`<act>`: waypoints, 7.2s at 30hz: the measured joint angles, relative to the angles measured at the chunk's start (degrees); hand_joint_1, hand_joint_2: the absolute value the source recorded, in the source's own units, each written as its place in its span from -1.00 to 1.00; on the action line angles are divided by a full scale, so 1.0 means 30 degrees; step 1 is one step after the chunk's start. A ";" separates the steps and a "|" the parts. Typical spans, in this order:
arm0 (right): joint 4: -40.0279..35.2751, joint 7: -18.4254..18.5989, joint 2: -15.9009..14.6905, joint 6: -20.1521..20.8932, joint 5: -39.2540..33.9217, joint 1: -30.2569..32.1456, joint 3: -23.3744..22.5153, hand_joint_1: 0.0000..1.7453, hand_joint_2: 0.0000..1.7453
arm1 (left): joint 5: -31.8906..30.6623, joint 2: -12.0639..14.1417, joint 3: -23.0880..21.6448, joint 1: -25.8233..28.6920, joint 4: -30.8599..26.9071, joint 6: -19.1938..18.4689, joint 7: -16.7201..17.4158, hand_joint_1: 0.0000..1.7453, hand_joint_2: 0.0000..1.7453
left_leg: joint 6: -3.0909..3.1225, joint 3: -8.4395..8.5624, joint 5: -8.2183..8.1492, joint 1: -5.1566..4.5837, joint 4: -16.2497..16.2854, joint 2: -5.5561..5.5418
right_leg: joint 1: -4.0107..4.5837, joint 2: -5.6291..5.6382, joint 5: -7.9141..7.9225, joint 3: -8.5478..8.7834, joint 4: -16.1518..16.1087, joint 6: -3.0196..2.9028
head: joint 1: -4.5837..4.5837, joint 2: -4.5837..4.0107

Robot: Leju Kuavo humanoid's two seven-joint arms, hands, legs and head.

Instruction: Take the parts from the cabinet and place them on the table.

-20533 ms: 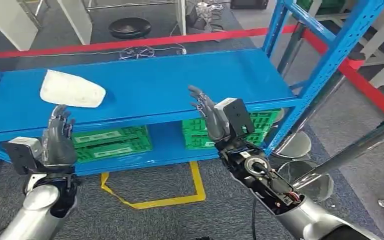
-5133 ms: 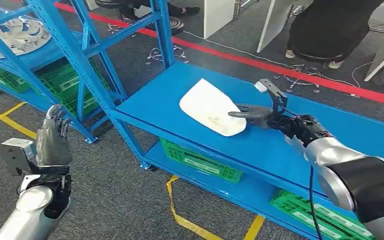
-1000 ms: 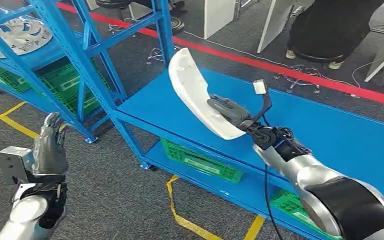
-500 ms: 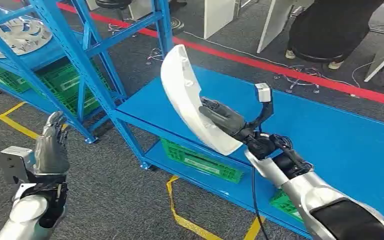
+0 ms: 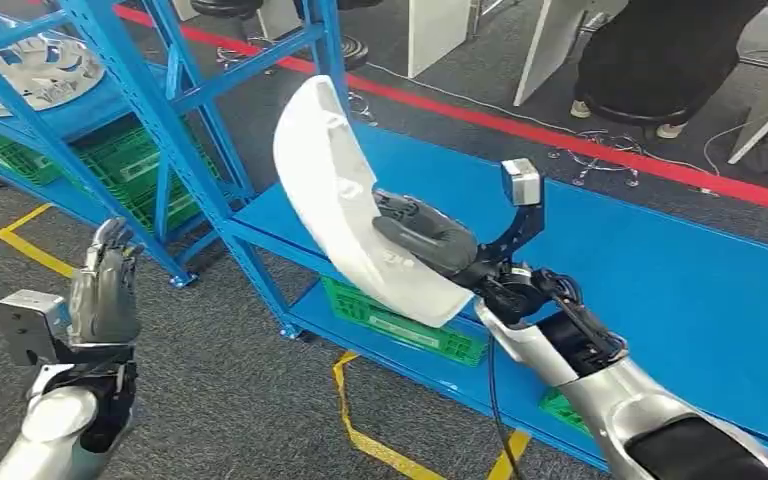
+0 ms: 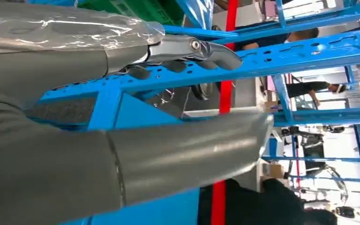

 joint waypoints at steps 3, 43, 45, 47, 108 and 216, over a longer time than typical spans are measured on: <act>-0.0561 -0.0029 0.0000 -0.0299 0.0358 0.0033 0.0007 1.00 1.00 | -0.0081 -0.0066 -0.0007 0.0001 0.0007 -0.0190 -0.0015 -1.00 1.00 | -0.0001 0.0001 -0.0001 0.0000 0.0000 0.0005 | -0.0001 0.0005 0.0000 -0.0002 -0.0002 0.0000 | -0.0007 0.0000; -0.4079 0.0510 -0.0211 -0.2433 0.0786 0.0742 0.0393 1.00 1.00 | -0.0758 -0.0444 -0.0007 0.0034 -0.0007 -0.0816 -0.0539 -1.00 1.00 | -0.0001 -0.0001 -0.0003 0.0000 0.0000 0.0013 | -0.0002 0.0011 -0.0003 -0.0012 -0.0006 0.0001 | 0.0000 0.0000; -0.4079 0.0554 -0.0233 -0.2564 0.0561 0.0741 0.0393 1.00 1.00 | -0.0801 -0.0452 -0.0007 -0.0017 -0.0007 -0.0634 -0.0546 -1.00 1.00 | -0.0001 -0.0002 -0.0004 0.0000 0.0000 0.0013 | -0.0002 0.0011 -0.0003 -0.0009 -0.0006 0.0001 | 0.0000 0.0000; -0.4079 0.0547 -0.0233 -0.2673 0.0532 0.0708 0.0393 1.00 1.00 | -0.0729 -0.0445 -0.0007 -0.0015 -0.0007 -0.0474 -0.0546 -1.00 1.00 | -0.0001 -0.0006 -0.0004 -0.0001 -0.0001 0.0012 | -0.0002 0.0009 -0.0003 -0.0007 -0.0005 0.0001 | 0.0000 0.0000; -0.4589 -0.0452 -0.0270 -0.5063 0.1676 0.0690 0.0998 1.00 1.00 | -0.0401 -0.0386 -0.0007 0.0213 -0.0627 -0.0313 -0.0597 -1.00 1.00 | 0.0120 0.0408 -0.0477 0.0314 0.0203 -0.0377 | -0.0194 0.0296 -0.0003 -0.0180 0.0217 0.0491 | 0.0167 0.0000; -0.5026 -0.0787 -0.0495 -0.6039 0.2943 0.0526 0.1603 1.00 1.00 | -0.0131 -0.0291 -0.0051 -0.0022 -0.1143 0.0190 -0.0459 -1.00 1.00 | -0.0273 -0.1648 -0.0663 0.0059 0.2094 -0.0554 | -0.0252 0.0191 -0.0208 0.0809 -0.0551 -0.0085 | 0.0278 0.0000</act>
